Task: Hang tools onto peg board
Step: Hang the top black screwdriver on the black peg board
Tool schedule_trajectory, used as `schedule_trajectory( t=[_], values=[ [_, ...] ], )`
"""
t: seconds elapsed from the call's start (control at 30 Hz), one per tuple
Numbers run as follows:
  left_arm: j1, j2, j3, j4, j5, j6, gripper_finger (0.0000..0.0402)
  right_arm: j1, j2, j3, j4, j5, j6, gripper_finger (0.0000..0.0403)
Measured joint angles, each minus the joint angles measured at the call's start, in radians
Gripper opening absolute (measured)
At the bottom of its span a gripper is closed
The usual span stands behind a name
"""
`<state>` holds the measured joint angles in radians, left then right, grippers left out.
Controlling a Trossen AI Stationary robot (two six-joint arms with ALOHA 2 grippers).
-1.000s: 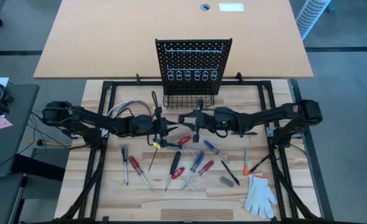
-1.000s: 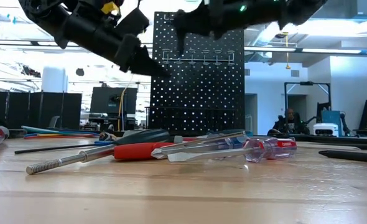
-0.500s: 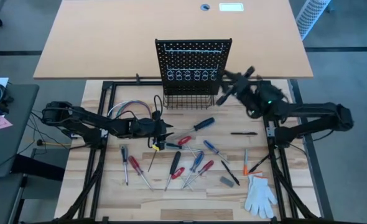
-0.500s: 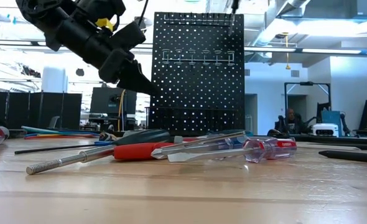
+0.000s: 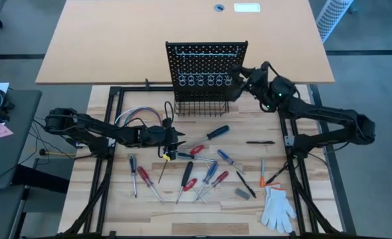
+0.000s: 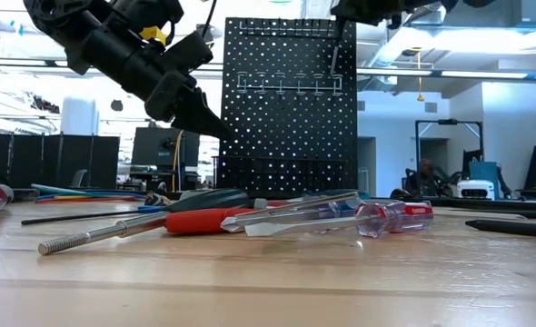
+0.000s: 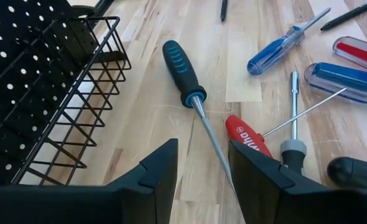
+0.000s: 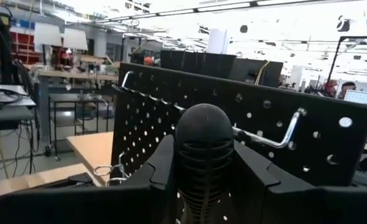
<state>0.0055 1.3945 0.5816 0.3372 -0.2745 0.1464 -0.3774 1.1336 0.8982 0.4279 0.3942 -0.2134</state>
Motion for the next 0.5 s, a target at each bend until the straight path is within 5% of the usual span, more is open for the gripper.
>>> schedule_trajectory(
  t=[0.5],
  values=[
    [0.0, 0.0, 0.0, 0.018, 0.001, -0.004, 0.0135, 0.002, 0.0, 0.112, -0.193, 0.001, 0.0, 0.0099]
  ],
)
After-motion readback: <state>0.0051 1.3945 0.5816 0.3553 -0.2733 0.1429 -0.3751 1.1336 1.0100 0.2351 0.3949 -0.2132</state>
